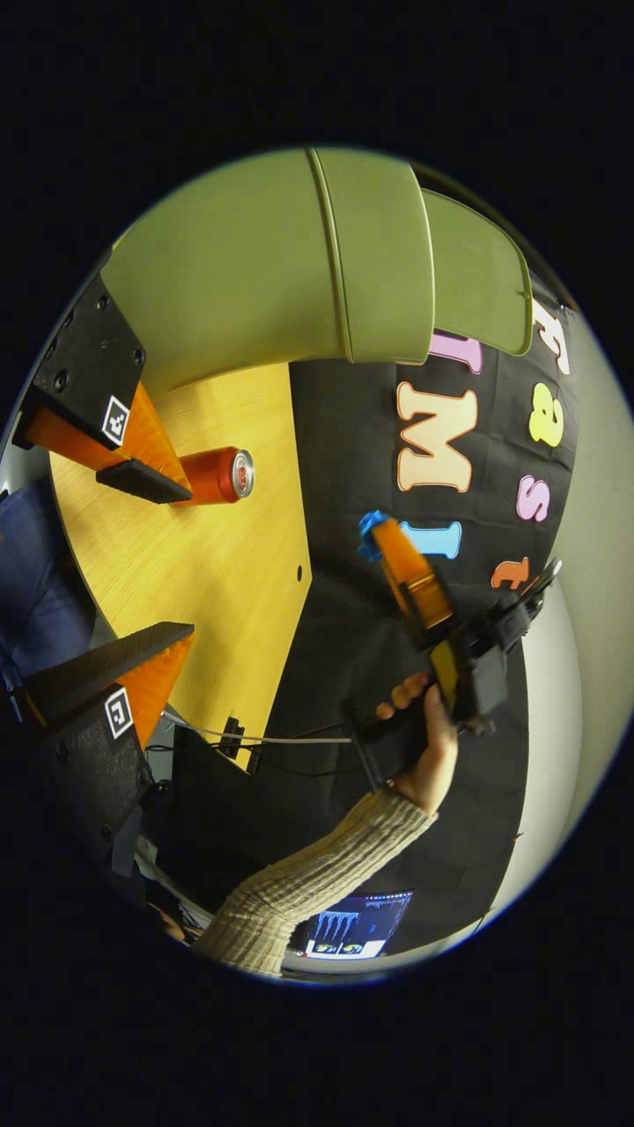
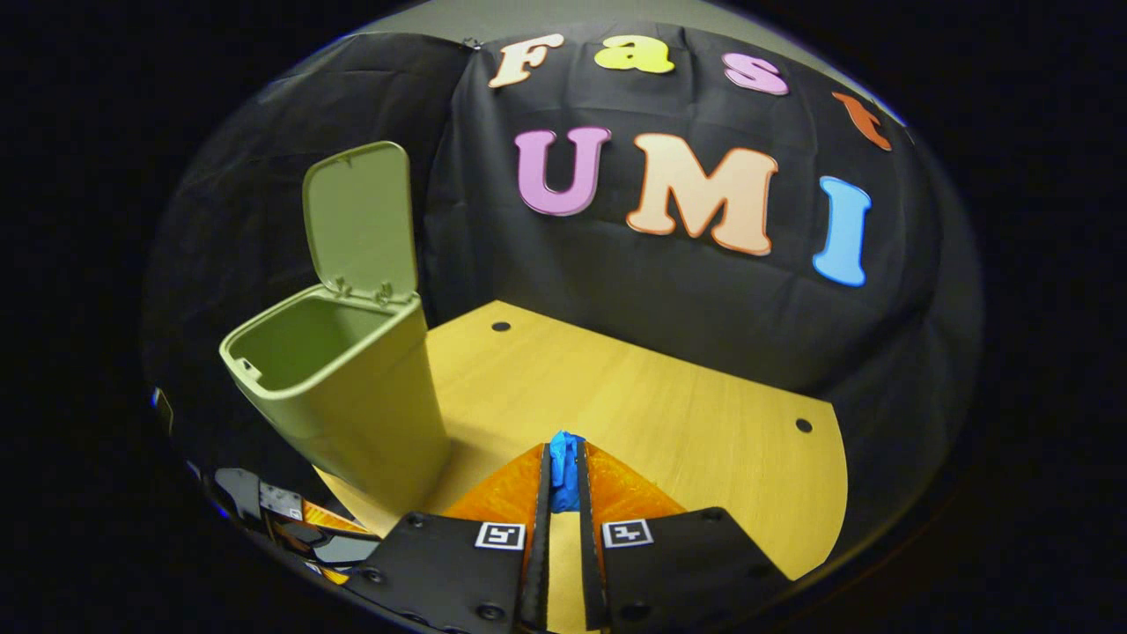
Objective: Press the lid of the desktop garbage bin to open it, pick up the crumpled paper on the desktop and throw it into the bin, then pick up the pop can on the desktop and drop it into the bin, and finally close the garbage bin lid.
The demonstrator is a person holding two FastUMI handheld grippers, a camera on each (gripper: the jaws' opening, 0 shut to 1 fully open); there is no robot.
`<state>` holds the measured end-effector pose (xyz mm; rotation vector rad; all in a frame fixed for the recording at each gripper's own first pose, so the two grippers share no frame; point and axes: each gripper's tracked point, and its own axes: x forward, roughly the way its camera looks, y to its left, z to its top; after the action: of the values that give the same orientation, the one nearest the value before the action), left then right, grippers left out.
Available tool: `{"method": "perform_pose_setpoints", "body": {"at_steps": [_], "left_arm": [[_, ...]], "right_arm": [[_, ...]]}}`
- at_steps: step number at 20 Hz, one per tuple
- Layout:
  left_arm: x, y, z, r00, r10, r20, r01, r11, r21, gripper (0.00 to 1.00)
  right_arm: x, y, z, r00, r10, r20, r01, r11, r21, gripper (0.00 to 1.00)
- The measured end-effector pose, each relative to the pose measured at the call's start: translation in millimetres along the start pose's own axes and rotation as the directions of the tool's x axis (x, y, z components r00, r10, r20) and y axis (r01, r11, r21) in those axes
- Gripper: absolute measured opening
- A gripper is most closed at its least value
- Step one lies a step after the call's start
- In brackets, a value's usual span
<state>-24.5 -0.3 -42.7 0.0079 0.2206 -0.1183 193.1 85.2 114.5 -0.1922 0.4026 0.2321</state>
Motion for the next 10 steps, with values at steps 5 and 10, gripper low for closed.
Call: {"method": "perform_pose_setpoints", "body": {"at_steps": [5,10], "left_arm": [[-6,-3,4,1.0,-0.001,0.019,0.0,1.0,0.01,0.84],[-9,-1,12,0.999,0.003,0.032,-0.003,1.0,0.006,0.84]], "right_arm": [[-7,78,71,0.985,0.143,0.099,-0.135,0.988,-0.081,0.17],[-1,154,104,0.95,0.287,0.125,-0.263,0.948,-0.182,0.18]]}}
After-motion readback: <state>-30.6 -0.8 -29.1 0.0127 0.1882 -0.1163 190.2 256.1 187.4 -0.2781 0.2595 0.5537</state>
